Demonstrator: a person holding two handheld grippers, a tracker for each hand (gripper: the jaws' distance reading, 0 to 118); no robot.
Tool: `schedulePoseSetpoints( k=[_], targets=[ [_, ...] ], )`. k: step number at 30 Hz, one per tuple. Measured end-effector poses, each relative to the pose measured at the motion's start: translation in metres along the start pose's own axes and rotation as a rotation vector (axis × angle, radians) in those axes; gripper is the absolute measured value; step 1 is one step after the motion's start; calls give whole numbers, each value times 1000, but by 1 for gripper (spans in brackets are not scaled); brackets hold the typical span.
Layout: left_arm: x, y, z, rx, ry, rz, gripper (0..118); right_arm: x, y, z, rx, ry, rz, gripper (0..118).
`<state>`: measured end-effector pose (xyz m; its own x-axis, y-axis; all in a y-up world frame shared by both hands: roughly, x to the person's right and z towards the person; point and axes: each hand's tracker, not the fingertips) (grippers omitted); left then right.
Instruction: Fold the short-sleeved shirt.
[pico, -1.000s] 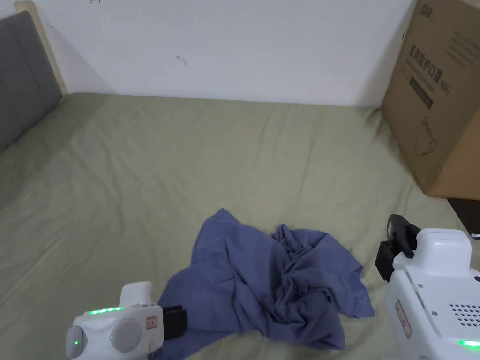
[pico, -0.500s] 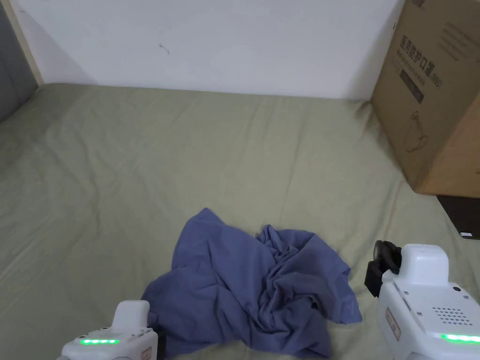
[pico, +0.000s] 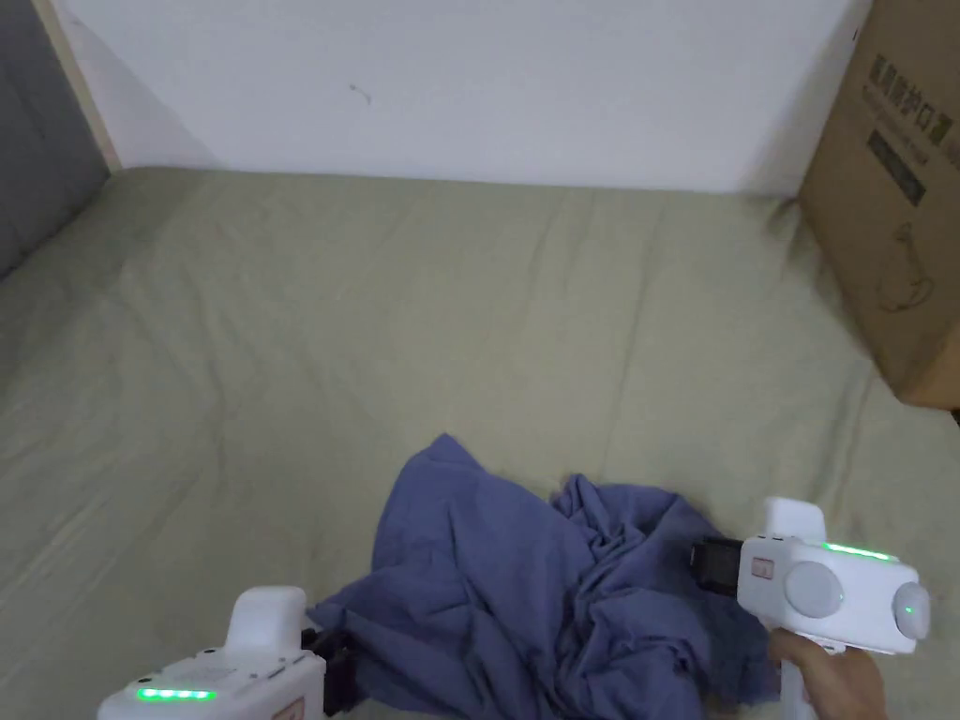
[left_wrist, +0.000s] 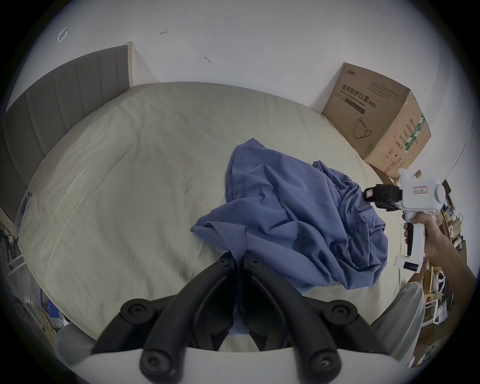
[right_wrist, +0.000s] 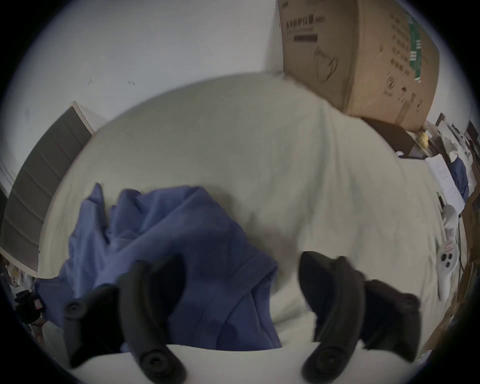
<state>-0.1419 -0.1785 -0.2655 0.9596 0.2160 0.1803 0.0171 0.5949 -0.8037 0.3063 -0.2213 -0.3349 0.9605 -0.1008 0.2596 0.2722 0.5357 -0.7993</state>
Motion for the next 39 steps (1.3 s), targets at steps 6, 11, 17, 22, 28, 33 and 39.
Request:
schedulePoseSetpoints(
  k=[6,11,17,22,28,33,39],
  targets=[
    [0,1,-2,-9,-3,23,4,-21,-19,-5,-3,-29,97,27],
    [0,7,9,11,-25,58,4,-22,-8,31,119,-65,181,3],
    [-8,50,37,141,-64,96,4,-13,16,159,355,-27,192,3],
    [-29,130,78,297,-59,102,4,-11,71,235,512,-31,227,3],
    [-45,233,130,466,28,47,4,3,141,272,668,-78,265,3],
    [-47,312,162,557,100,5,4,3,185,292,764,-94,252,3],
    [-45,391,184,658,123,13,4,-6,238,312,853,-104,204,3]
  ],
)
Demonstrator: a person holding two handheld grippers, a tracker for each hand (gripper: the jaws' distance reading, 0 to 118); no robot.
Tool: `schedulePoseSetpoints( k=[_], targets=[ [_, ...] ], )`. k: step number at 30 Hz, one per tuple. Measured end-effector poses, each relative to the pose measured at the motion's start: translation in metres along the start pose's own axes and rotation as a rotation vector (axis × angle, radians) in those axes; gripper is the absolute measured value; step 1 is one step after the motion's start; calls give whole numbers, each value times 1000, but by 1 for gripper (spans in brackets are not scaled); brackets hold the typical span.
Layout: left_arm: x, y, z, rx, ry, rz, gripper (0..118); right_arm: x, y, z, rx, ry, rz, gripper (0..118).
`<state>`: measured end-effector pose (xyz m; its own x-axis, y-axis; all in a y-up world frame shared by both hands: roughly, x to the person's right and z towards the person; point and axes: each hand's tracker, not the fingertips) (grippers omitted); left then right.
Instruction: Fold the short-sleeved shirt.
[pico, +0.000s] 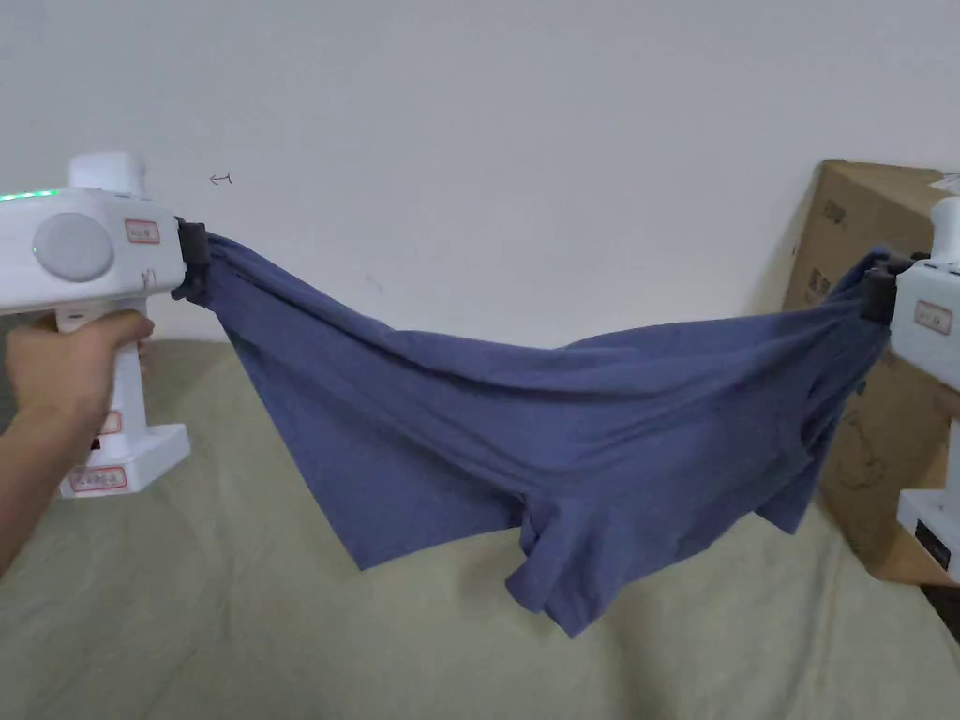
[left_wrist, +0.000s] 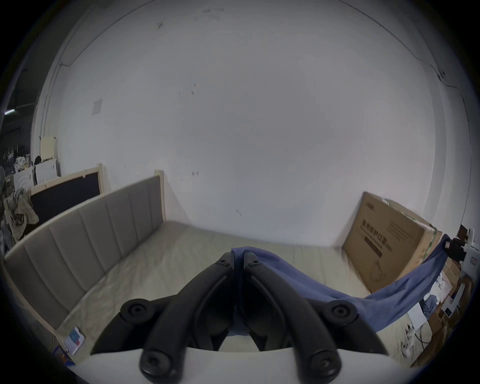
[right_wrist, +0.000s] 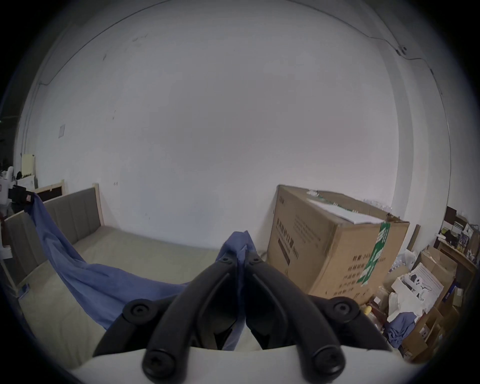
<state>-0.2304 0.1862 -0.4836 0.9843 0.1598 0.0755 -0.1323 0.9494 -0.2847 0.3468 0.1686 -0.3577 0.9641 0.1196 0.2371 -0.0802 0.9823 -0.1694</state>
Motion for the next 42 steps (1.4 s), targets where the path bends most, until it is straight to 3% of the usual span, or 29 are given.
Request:
schedulePoseSetpoints(
  k=[10,15,22,29,42],
  targets=[
    [-15,20,-66,50,39,-35,4,-12,8,-35,80,-27,-32,3],
    [-30,-24,-84,15,52,-91,4,-27,-32,-52,48,-17,-32,3],
    [-62,-107,-82,-99,56,-42,4,-51,-111,-49,-88,15,-65,3],
    [-91,-203,-31,-238,77,-3,4,-61,-204,-5,-242,35,-106,3],
    [-128,-364,124,-455,145,19,4,-50,-329,147,-426,16,-257,3]
  ],
)
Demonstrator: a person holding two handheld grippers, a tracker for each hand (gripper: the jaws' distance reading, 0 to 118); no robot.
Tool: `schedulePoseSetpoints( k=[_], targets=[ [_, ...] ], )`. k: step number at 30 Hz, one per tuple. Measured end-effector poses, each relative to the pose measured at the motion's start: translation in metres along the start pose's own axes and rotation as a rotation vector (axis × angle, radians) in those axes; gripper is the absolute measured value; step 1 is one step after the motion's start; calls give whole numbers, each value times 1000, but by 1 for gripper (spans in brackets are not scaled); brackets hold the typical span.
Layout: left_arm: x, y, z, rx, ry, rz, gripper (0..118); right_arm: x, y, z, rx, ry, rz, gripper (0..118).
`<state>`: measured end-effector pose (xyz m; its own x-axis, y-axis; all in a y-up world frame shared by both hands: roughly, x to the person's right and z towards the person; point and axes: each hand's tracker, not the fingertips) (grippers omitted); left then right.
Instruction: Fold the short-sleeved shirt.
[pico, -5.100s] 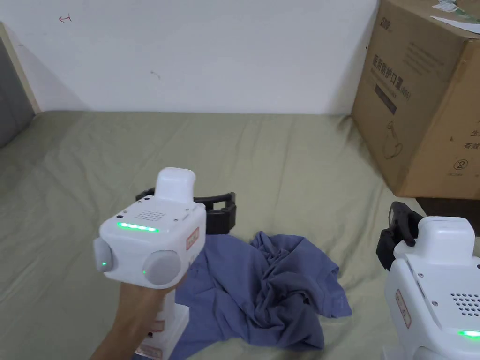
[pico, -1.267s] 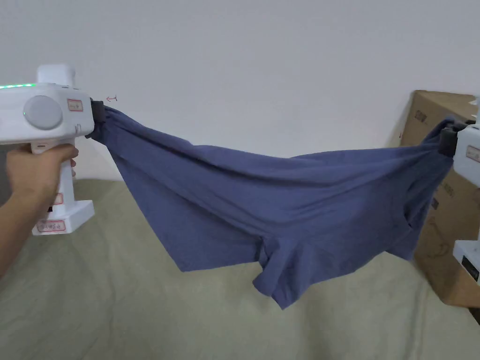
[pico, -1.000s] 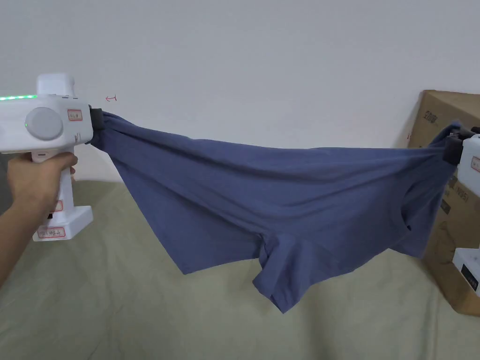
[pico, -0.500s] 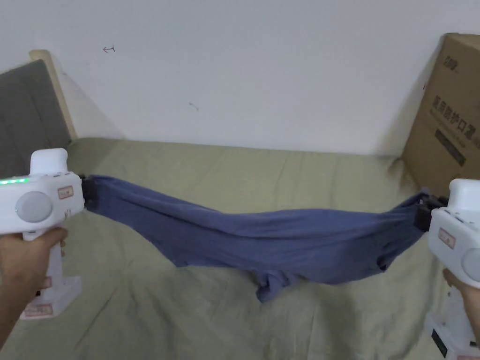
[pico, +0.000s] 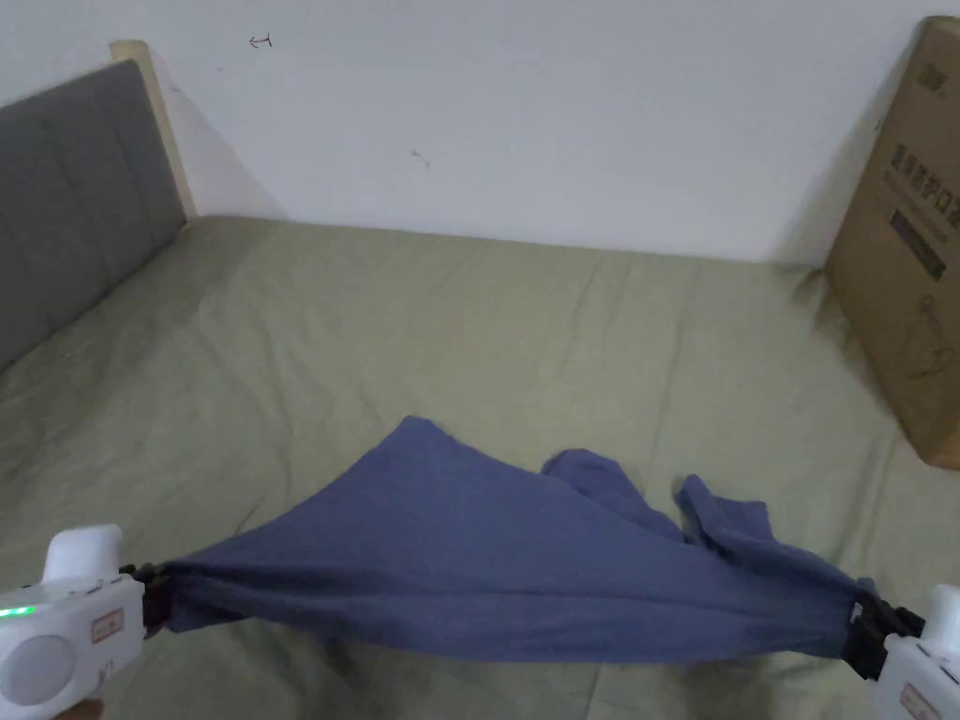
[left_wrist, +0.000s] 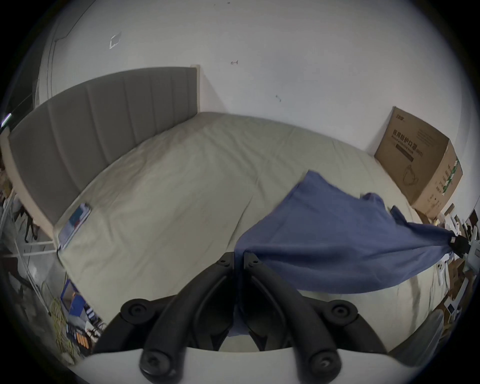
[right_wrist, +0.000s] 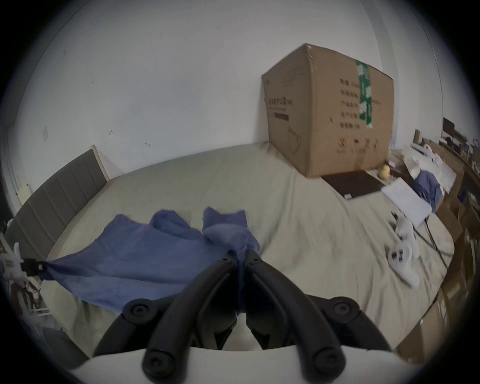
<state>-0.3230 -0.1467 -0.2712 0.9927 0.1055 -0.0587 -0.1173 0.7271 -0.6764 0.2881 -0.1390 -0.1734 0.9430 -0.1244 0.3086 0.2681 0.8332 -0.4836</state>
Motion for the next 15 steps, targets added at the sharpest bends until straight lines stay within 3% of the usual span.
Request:
schedulePoseSetpoints(
  k=[7,15],
  targets=[
    [-29,-61,6,-98,54,-37,4,20,-60,32,-132,-45,-45,3],
    [-25,-96,-20,-273,91,-26,4,23,-111,0,-425,-109,-48,3]
  ],
)
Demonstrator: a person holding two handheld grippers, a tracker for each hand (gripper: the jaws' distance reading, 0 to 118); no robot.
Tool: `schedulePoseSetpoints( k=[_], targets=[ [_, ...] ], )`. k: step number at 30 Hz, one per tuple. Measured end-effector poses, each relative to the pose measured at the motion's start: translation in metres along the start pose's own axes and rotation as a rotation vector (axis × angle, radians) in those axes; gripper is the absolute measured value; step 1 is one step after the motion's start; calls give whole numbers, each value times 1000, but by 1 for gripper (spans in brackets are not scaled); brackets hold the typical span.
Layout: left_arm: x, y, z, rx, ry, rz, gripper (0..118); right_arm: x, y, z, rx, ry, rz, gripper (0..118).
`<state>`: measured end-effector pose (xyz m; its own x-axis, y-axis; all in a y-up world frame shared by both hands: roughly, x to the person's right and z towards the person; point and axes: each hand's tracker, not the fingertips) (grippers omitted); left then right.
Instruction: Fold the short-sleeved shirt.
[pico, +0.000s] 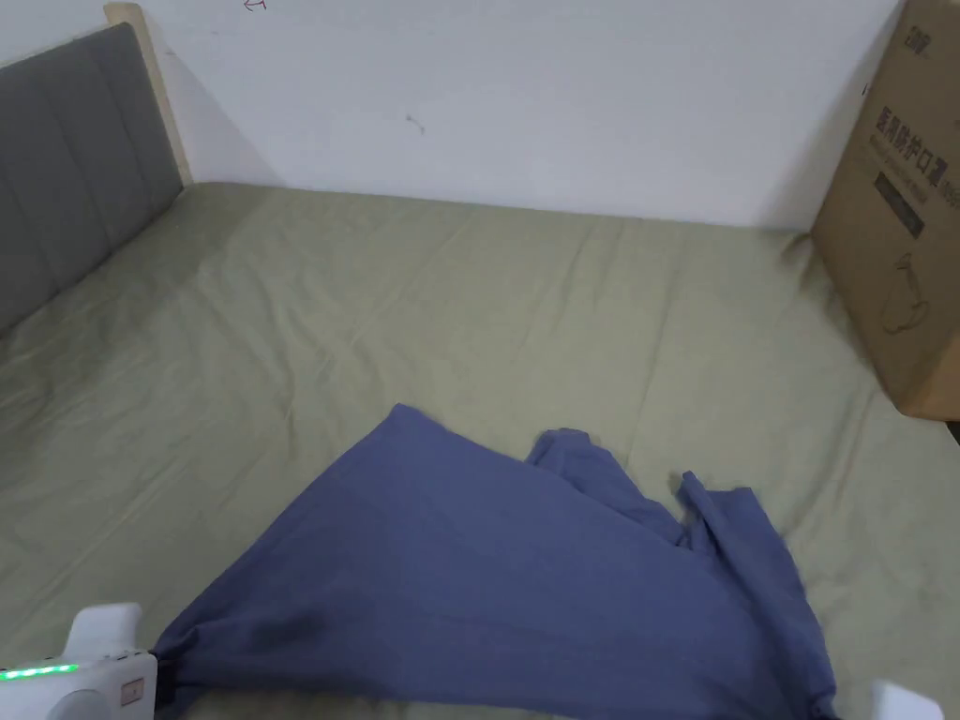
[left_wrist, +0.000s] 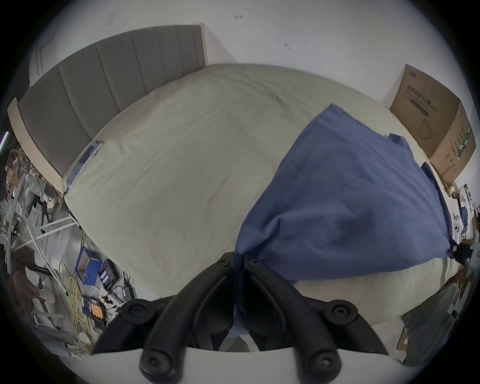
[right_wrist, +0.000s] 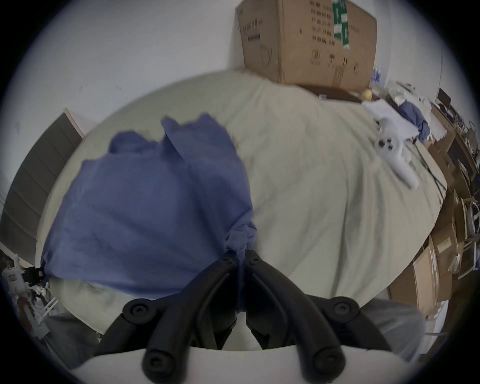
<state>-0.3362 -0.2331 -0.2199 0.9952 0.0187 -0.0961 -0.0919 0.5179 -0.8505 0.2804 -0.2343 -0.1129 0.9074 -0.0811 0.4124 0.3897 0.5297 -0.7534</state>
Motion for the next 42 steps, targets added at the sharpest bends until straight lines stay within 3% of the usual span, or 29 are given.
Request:
schedulePoseSetpoints(
  k=[5,6,7,9,11,12,18,19,24,25,27,29,30,31,32,33,42],
  targets=[
    [6,2,0,-30,16,19,6,-5,0,-4,-12,-16,-14,3],
    [7,3,4,-33,14,19,9,-2,-1,-6,-6,-16,-17,3],
    [8,7,6,-39,2,19,17,-9,5,13,8,-15,-17,11],
    [12,16,18,-28,0,50,60,-13,10,24,75,20,8,47],
    [19,29,39,79,-46,75,85,-6,34,28,165,44,39,86],
    [24,38,51,138,-75,83,87,-8,43,34,214,51,52,97],
    [71,95,127,433,-166,-18,87,-32,98,108,549,90,138,100],
    [80,102,140,495,-172,-32,87,-55,108,149,609,94,149,100],
    [118,123,182,682,-214,-58,86,-89,116,212,808,101,184,100],
    [125,124,188,715,-227,-68,85,-96,115,219,836,96,191,100],
    [138,124,194,773,-237,-86,68,-97,120,226,882,69,218,93],
    [150,120,199,823,-251,-126,62,-106,117,232,917,35,244,90],
    [155,119,199,829,-246,-132,47,-109,115,234,923,30,254,80],
    [160,118,200,830,-251,-147,15,-104,116,233,931,26,259,55],
    [162,116,199,817,-268,-150,0,-107,115,232,938,8,256,9],
    [165,114,198,811,-324,-159,0,-109,113,232,944,12,253,0],
    [181,132,175,749,-311,-215,0,-89,122,221,921,35,240,0]
  ],
)
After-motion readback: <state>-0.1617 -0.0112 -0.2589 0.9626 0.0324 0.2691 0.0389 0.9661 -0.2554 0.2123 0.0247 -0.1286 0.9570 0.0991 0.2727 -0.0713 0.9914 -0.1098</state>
